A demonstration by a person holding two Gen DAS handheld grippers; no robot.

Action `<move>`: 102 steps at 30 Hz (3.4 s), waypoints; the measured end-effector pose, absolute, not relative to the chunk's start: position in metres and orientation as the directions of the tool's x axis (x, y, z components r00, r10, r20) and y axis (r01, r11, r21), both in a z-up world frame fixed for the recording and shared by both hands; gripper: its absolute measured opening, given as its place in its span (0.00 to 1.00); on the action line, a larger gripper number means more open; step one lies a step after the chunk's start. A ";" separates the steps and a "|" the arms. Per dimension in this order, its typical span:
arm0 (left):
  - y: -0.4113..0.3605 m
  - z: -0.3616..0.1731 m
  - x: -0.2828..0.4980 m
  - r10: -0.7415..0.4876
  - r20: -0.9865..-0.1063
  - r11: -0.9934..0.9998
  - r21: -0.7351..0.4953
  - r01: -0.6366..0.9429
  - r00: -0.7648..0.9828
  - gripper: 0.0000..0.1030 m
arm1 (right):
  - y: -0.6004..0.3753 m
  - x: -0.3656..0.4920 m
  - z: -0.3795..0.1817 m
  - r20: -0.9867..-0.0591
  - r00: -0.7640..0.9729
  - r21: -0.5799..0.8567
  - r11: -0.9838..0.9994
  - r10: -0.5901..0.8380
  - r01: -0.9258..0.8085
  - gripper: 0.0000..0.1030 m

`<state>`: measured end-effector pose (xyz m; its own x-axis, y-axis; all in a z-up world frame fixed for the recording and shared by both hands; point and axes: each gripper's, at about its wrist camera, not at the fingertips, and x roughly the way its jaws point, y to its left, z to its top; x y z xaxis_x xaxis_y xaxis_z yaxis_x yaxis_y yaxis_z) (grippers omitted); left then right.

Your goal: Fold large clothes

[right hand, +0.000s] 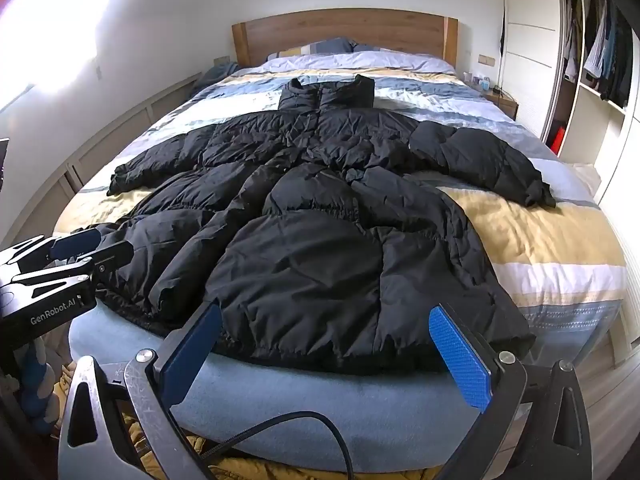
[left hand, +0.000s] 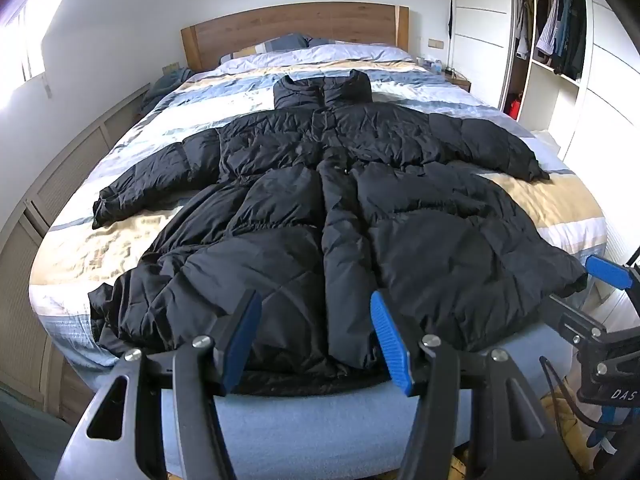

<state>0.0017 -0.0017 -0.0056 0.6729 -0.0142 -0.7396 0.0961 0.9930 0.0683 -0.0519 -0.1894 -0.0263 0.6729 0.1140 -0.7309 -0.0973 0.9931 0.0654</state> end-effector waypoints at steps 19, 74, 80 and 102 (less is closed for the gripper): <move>0.006 -0.008 0.010 -0.022 -0.741 0.994 0.054 0.093 0.671 0.54 | -0.190 -0.045 -0.025 -0.736 0.671 0.029 0.995 0.088 -0.099 1.00; 0.018 -0.041 0.050 -0.042 -0.810 0.994 0.024 0.105 0.585 0.54 | -0.188 -0.012 -0.043 -0.784 0.617 0.014 0.996 0.065 -0.087 0.99; 0.032 -0.033 0.065 0.000 -0.803 0.996 0.055 0.074 0.596 0.54 | -0.196 0.004 -0.029 -0.769 0.637 0.011 0.997 0.055 -0.073 1.00; 0.092 0.088 0.208 0.112 -0.679 0.993 0.103 -0.057 0.725 0.54 | -0.271 0.145 0.077 -0.572 0.820 0.067 0.995 -0.020 0.072 1.00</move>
<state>0.2079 0.0917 0.0875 0.7253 0.1120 -0.6792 -0.0567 0.9930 0.1032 0.1454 -0.2711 0.0767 0.8197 -0.0202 -0.5725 0.0716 0.9952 0.0673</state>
